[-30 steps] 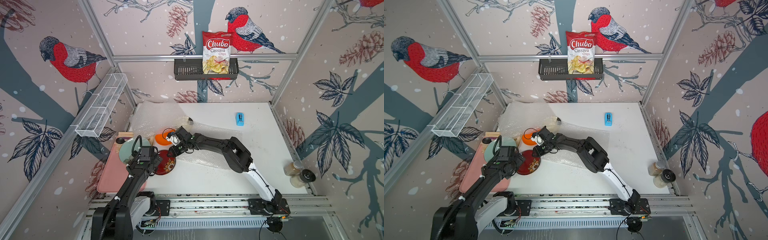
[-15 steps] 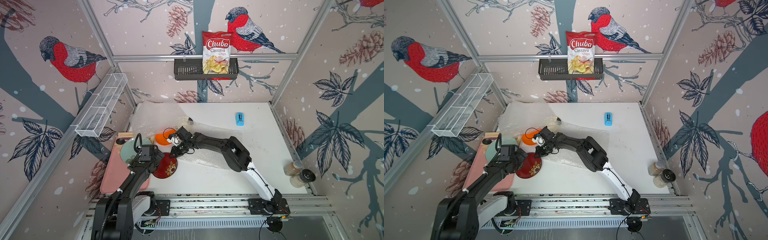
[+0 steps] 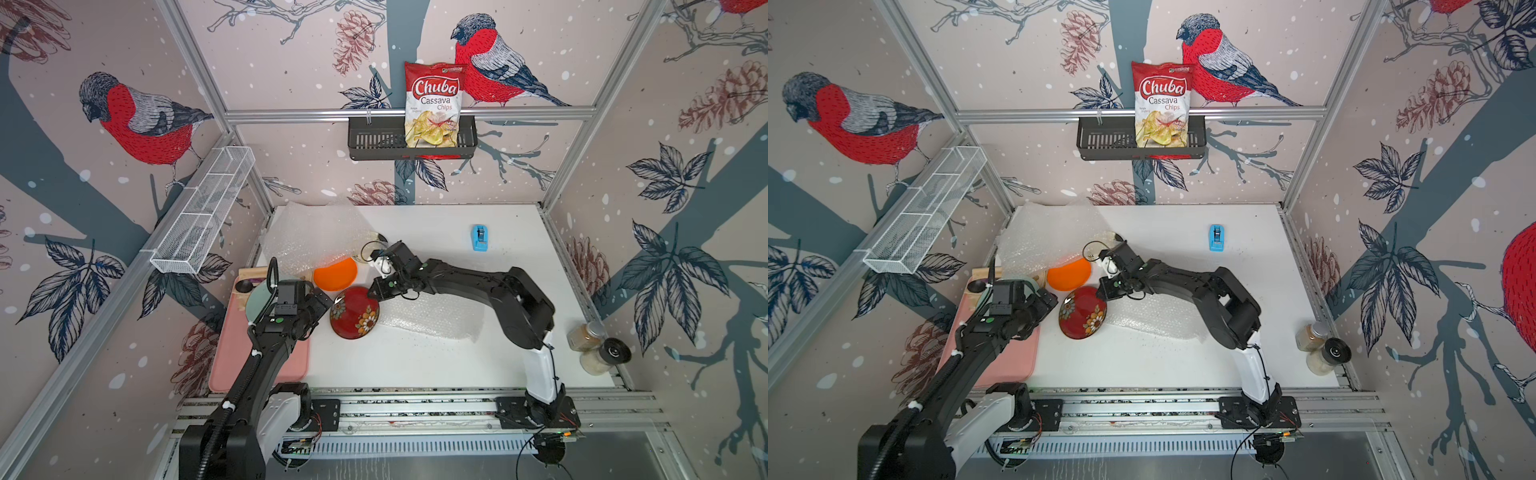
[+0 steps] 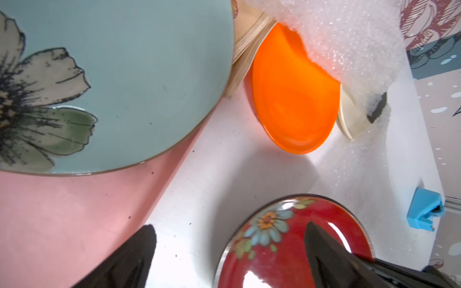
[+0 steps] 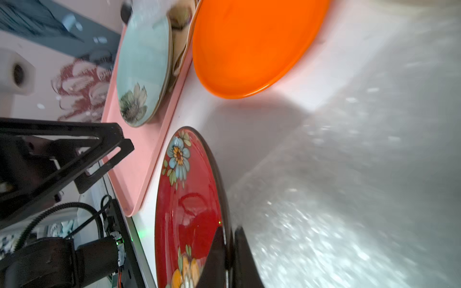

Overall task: Wrap dinner plates in bubble wrap
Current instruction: Pick up the plate at the center of the board, then place the plate on the bubble wrap.

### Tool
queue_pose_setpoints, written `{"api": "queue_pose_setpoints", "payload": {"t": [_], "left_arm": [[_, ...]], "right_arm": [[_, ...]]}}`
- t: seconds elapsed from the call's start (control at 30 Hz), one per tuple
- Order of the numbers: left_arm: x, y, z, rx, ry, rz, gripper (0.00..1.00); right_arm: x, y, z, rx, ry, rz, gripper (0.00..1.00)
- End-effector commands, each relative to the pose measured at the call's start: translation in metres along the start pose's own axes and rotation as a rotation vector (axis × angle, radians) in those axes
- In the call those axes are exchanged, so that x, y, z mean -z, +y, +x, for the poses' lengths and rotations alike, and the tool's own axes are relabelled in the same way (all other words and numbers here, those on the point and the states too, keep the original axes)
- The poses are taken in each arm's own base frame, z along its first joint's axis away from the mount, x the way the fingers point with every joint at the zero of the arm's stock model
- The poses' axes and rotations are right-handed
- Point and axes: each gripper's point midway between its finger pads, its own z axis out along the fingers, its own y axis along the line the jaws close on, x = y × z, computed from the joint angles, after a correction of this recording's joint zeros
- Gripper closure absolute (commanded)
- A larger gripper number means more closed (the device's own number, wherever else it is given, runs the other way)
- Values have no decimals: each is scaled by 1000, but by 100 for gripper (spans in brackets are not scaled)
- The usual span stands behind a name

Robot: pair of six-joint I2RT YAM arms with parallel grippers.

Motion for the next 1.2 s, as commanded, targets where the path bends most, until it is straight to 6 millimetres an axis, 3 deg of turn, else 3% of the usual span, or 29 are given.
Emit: {"api": "queue_pose_setpoints", "payload": {"t": [0.0,0.2,0.33,0.5,0.57,0.7,0.8,0.97,1.17], "left_arm": [[-1,-11,11,-45,66,28,3],[-22,-60,64,-241,290,128,4],[-42,-61,83,-310,359,70,8],[-64,-58,97,-329,426,60,17],[-71,-54,102,-332,448,50,25],[-76,-54,109,-332,470,70,60],[-73,-50,107,-313,450,58,100],[-57,-35,107,-167,363,24,100],[-43,-17,114,15,287,37,100]], "right_arm": [[44,-1,-32,-13,-177,-39,100],[118,-80,-32,-213,-330,66,100],[149,-115,-28,-277,-388,115,100],[173,-135,-24,-346,-457,96,100],[175,-141,-21,-362,-467,94,100],[170,-146,-17,-374,-470,83,100],[163,-151,-12,-369,-470,77,100],[145,-157,-1,-364,-438,45,100],[120,-142,10,-300,-364,-58,100]]}}
